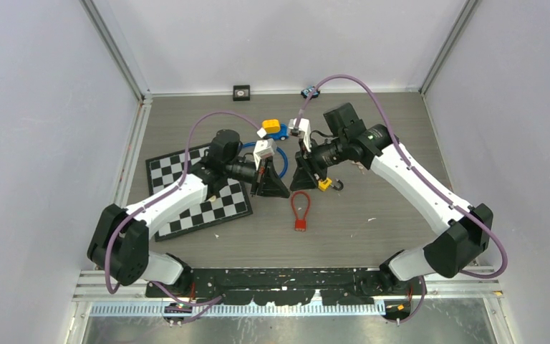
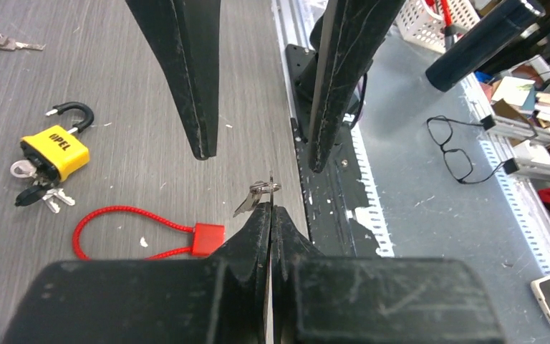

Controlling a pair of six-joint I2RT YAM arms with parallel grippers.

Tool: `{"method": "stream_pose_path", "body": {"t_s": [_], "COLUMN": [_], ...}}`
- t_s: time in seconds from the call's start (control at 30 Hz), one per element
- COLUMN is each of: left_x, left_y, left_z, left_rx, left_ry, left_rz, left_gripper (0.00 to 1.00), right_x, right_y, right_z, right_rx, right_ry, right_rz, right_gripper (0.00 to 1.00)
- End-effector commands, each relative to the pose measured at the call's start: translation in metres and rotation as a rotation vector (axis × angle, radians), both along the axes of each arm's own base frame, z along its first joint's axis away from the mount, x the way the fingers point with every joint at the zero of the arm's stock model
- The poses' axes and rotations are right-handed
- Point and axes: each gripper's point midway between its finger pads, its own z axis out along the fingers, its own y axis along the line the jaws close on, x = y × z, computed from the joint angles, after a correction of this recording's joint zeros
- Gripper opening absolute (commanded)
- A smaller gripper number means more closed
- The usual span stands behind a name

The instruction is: Unlock with the key

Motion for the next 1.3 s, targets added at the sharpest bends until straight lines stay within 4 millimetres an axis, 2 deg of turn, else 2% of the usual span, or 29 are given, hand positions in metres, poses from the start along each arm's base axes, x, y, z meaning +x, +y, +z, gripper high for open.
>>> {"method": "stream_pose_path", "body": {"t_s": [0.0, 0.23, 0.6, 0.9, 1.0, 1.27], "left_x": [0.001, 0.001, -0.001, -0.001, -0.001, -0.001], "left_y": [0.005, 0.005, 0.006, 0.006, 0.006, 0.006], "left_z": [0.009, 0.008, 0.010, 0.010, 0.010, 0.010], "left_rx": [0.021, 0.028, 0.025, 0.023, 0.024, 0.024], "left_ry": [-0.084, -0.091, -0.089, -0.088, -0.089, -0.088], "left_rz": [0.010, 0.012, 0.008, 0.008, 0.011, 0.016], "left_gripper": [0.00, 0.00, 0.00, 0.00, 0.00, 0.00], "right_x": [-0.002, -0.001, -0.003, -0.007, -0.008, -0.010], "right_y": [0.011, 0.016, 0.018, 0.022, 0.023, 0.022], "right_z": [0.009, 0.000, -0.017, -0.025, -0.025, -0.026], "right_rx": [0.037, 0.025, 0.007, 0.011, 0.014, 0.008], "right_ry": [0.001, 0.021, 0.051, 0.075, 0.078, 0.073], "right_rz": [0.018, 0.023, 0.028, 0.039, 0.045, 0.051], "right_gripper": [0.48, 0.42, 0.41, 0.35, 0.30, 0.01]}}
